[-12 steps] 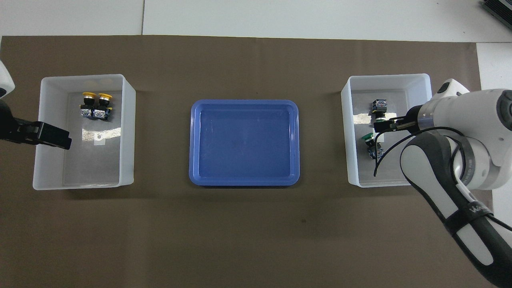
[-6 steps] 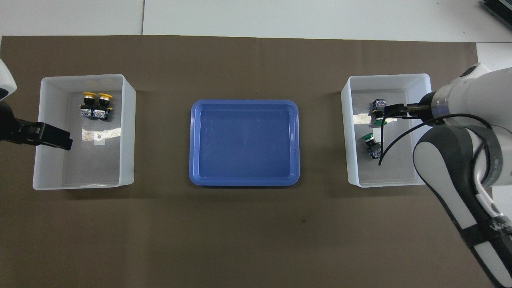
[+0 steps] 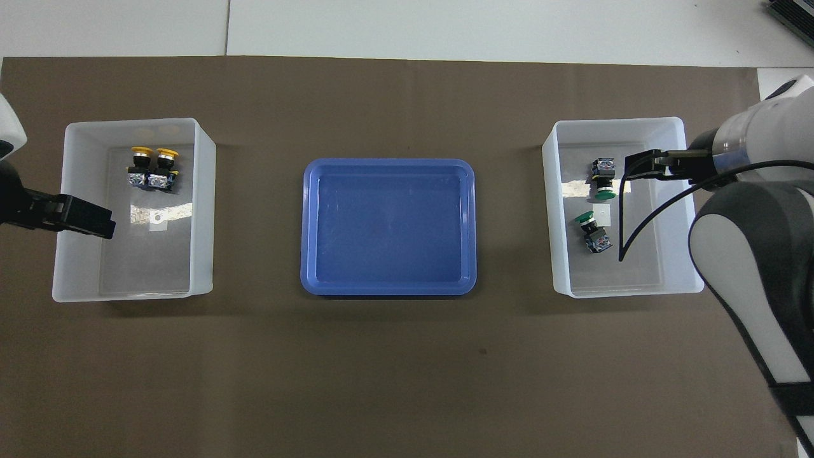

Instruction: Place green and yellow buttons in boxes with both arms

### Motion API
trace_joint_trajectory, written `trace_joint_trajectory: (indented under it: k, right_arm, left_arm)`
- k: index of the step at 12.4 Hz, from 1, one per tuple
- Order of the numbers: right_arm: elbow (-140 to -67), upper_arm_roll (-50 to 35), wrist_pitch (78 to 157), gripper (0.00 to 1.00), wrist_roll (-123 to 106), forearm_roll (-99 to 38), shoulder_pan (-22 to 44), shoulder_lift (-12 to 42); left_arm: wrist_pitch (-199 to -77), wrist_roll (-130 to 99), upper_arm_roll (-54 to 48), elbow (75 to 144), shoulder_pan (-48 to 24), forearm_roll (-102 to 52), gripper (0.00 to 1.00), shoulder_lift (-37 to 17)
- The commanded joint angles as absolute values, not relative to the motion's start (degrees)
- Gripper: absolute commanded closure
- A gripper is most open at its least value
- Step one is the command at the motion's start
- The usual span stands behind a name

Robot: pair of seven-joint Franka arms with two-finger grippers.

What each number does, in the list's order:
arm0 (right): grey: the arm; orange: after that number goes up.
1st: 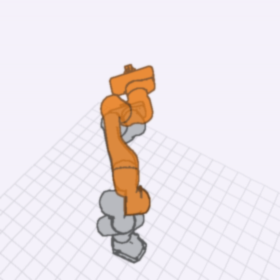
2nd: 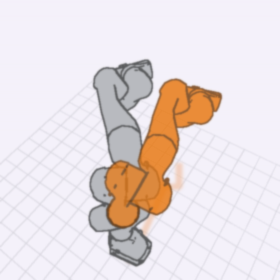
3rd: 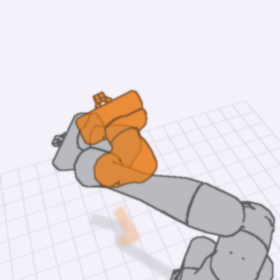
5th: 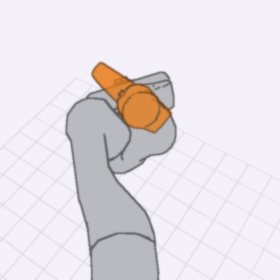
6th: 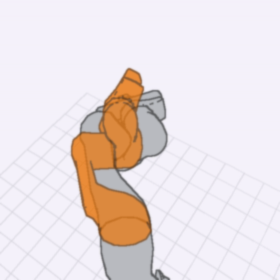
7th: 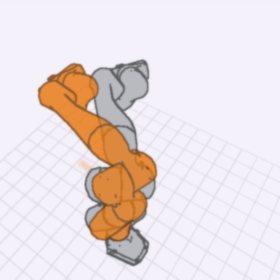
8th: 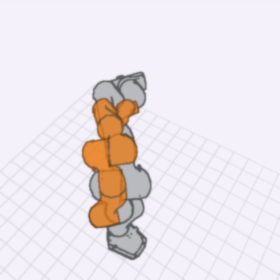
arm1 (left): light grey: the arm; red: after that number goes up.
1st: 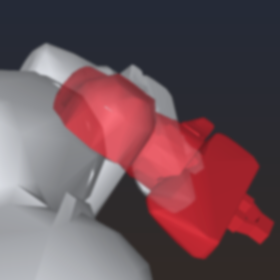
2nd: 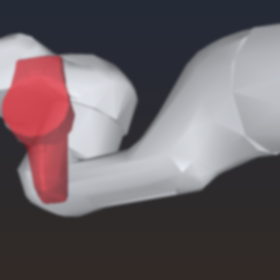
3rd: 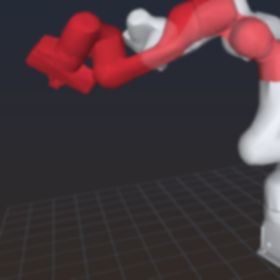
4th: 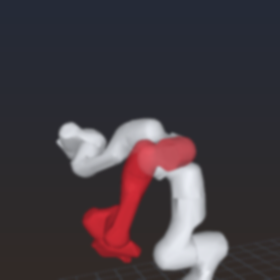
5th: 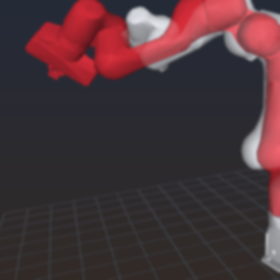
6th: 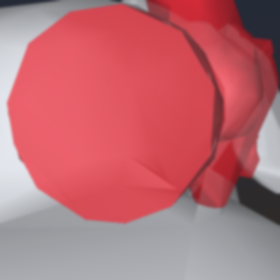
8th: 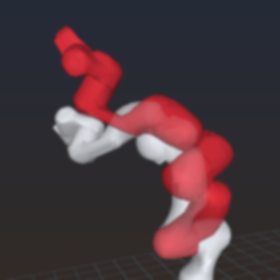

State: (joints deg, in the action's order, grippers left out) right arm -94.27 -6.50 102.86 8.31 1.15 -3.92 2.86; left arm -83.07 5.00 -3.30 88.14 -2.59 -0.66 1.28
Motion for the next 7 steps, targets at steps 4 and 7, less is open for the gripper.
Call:
trace_joint_trajectory:
  k: [4,7]
  right_arm:
    - [-88.6,-0.4,92.0,0.0,5.6,1.4,-2.3,0.3]
    - [-86.5,5.5,86.5,0.0,2.5,1.7,1.9,-0.5]
  left_arm:
    - [-82.6,4.4,-3.4,89.3,-2.4,-1.0,0.0,2.5]
    - [-82.6,4.4,-3.4,89.3,-2.4,-1.0,0.0,2.5]
